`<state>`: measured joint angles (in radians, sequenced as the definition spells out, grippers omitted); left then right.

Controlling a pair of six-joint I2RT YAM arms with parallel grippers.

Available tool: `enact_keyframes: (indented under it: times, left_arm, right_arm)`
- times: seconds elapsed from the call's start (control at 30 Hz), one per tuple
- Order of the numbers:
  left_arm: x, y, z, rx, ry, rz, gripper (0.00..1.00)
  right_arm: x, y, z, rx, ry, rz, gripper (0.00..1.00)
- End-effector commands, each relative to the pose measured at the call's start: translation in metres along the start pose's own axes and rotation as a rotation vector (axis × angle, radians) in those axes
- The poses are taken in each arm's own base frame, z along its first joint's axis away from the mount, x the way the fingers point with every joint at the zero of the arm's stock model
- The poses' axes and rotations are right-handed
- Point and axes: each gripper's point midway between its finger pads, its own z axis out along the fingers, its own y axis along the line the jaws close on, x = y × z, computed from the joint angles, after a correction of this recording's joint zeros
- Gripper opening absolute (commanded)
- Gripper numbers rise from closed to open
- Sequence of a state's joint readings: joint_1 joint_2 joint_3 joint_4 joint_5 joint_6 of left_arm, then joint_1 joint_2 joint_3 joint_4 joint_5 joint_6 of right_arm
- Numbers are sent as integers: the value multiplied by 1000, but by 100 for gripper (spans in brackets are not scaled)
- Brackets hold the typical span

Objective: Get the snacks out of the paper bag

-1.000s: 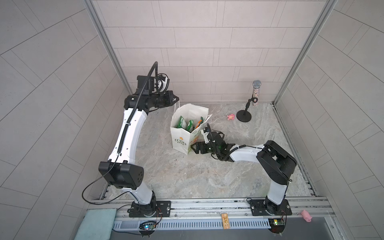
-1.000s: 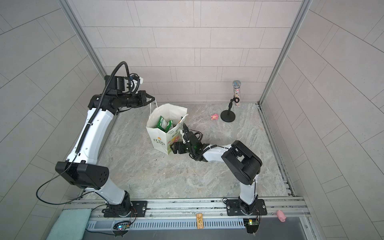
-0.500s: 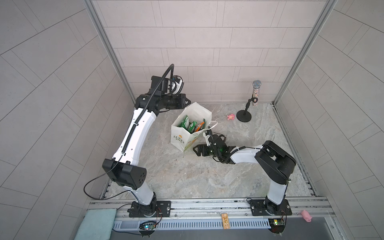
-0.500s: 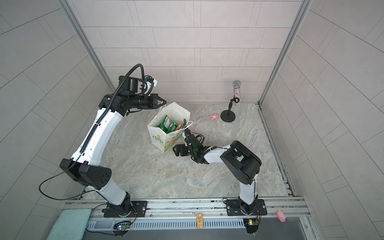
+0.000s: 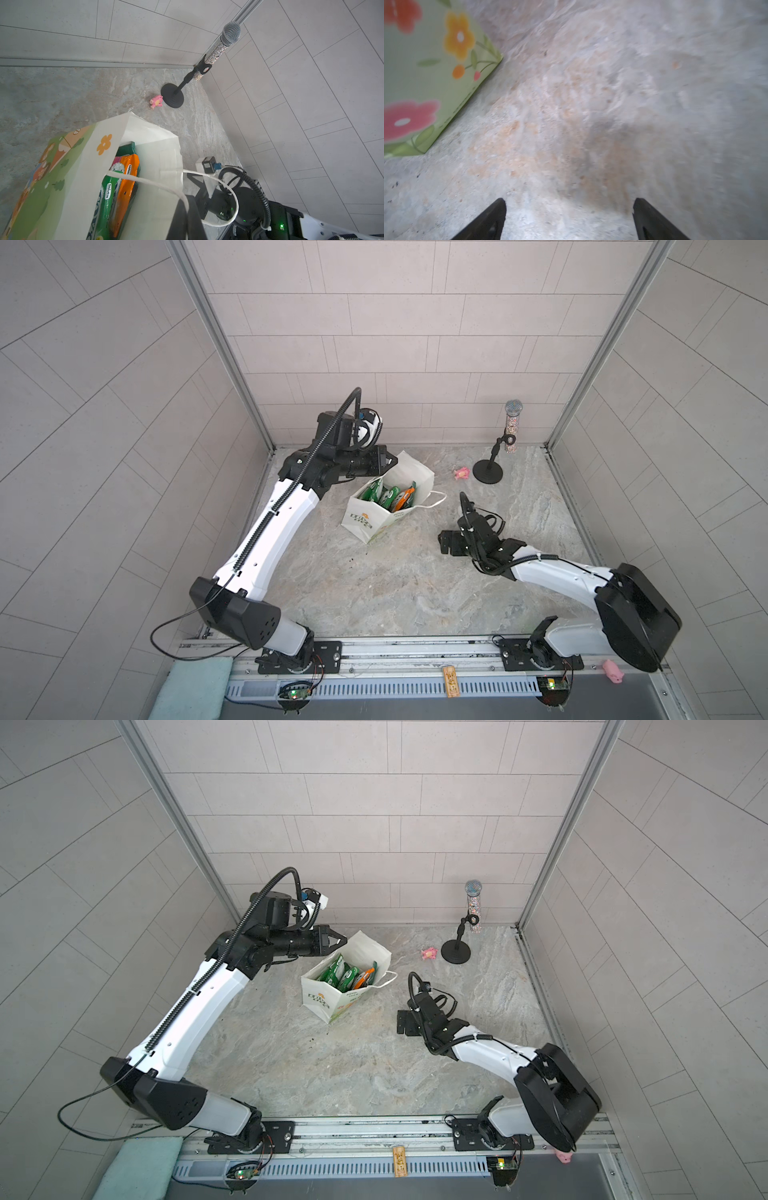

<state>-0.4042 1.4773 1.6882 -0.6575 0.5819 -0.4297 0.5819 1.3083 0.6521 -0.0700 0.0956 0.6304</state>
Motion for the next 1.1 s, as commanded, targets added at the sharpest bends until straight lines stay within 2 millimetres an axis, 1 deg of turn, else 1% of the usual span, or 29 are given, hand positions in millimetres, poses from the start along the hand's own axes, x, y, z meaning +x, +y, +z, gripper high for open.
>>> enact_keyframes:
  times: [0.0, 0.1, 0.17, 0.23, 0.33, 0.4, 0.47, 0.53, 0.63, 0.7, 0.8, 0.9, 1.0, 1.07]
  left_arm:
    - [-17, -28, -13, 59, -106, 5, 0]
    - [-15, -34, -11, 77, -133, -17, 0]
    - [-13, -33, -8, 74, -141, -34, 0]
    - [-9, -33, -4, 84, -141, -51, 0]
    - [-2, -38, 2, 117, -122, -70, 0]
    - [3, -39, 6, 120, -110, -84, 0]
    - [7, -43, 8, 132, -101, -94, 0]
    - [12, -51, 11, 147, -90, -96, 0]
    - [15, -58, 11, 152, -91, -95, 0]
    - [16, -64, 11, 161, -96, -92, 0]
    - [19, -72, 15, 171, -96, -88, 0]
    - [25, -72, 23, 168, -83, -92, 0]
    - [28, -76, 27, 185, -73, -96, 0]
    - [29, -74, 28, 178, -75, -96, 0]
  right_arm:
    - [-8, -46, -20, 157, -9, -19, 97]
    - [-26, -68, -36, 198, -38, 20, 97]
    - [-38, -77, -47, 212, -55, 31, 97]
    - [-49, -81, -59, 218, -73, 25, 97]
    - [-67, -76, -78, 198, -99, 0, 97]
    - [-77, -64, -89, 145, -111, -16, 97]
    - [-86, -47, -98, 59, -120, -27, 96]
    - [-96, -26, -108, -48, -128, -32, 96]
    - [-108, 0, -121, -176, -143, -37, 95]
    - [-114, 14, -128, -250, -150, -38, 95]
    - [-121, 36, -134, -358, -144, -30, 93]
    - [-120, 58, -132, -455, -118, -30, 91]
    - [-111, 78, -125, -517, -84, -44, 86]
    - [-103, 89, -120, -538, -61, -52, 83]
